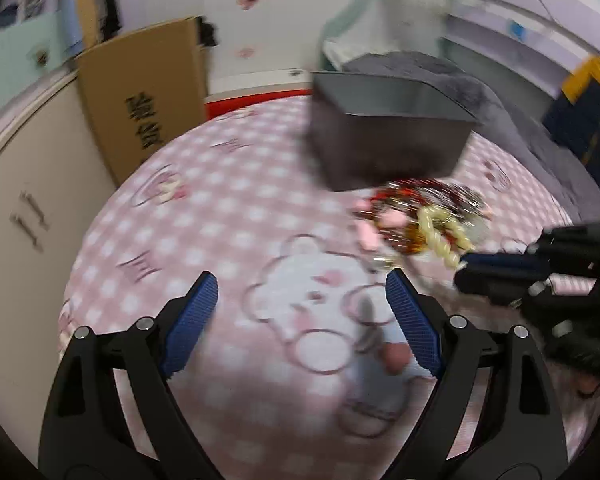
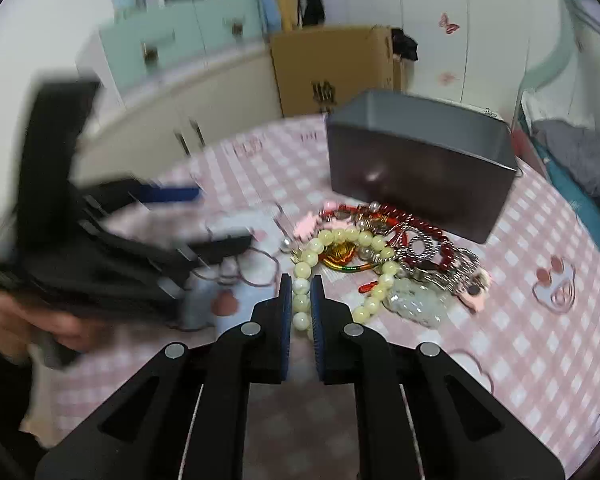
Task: Organize jewelry
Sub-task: 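Reach the right tool into the jewelry pile and grasp the cream bead bracelet, then lower the cream bracelet into the gray box with the right tool while the left tool drops an earring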
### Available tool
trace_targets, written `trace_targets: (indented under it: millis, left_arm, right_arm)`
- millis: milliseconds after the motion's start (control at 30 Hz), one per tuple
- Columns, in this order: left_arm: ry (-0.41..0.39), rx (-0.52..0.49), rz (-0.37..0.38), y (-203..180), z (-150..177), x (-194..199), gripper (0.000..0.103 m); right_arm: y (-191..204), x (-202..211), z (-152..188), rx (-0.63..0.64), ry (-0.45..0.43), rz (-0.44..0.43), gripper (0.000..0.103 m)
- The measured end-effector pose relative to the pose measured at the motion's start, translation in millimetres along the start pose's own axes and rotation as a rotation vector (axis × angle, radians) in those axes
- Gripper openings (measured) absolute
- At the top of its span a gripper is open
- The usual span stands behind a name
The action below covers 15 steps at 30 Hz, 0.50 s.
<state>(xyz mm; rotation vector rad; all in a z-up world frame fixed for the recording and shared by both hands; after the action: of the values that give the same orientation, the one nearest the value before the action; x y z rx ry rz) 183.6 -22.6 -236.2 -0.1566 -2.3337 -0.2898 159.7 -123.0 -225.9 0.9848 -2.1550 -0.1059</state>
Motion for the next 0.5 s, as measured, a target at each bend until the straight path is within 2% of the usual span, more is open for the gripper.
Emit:
trace_targets:
  millis: [133,233,267,367,500]
  left_arm:
    - [0.023,-0.072,0.031,-26.8,-3.3,-7.9,0.084]
    - [0.050,-0.094,0.048,-40.4,-6.8,-16.1,0.056]
    - [0.048,-0.097,0.058,-42.1,-7.8,-16.4,0.040]
    - [0.047,-0.078,0.091,-44.7,-9.5,-16.3,0.018]
    - [0.049,-0.032,0.142,-43.0,-7.8,-12.9,0.016]
  right_arm:
    - [-2.2,24.6,-1.2,-0.088,-0.081,-0.061,0.008]
    - [-2.7,38.1,-2.7,-0.125,-0.124,-0.095,0.008]
    - [-0.7,42.7,-2.8,-0.133,-0.138,-0.105,0.008]
    - [3.6,59.0,-4.2,-0.142,-0.161,-0.120,0.008]
    - [8.7,71.3,-4.1,-0.132,-0.173,-0.125,0.008]
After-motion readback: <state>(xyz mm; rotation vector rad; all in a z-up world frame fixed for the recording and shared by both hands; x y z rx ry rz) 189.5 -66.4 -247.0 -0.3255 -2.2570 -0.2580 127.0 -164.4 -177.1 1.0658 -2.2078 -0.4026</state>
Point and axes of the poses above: each gripper's, at about its wrist camera, not at the fingertips, and x roughly against the way its jaws point, y to its left, z to its underside, the point moved 6 cm from there along -x, roughly the way its jaws point, and after that the axes turned 15 degrees about -z, right-handed, at the moved point
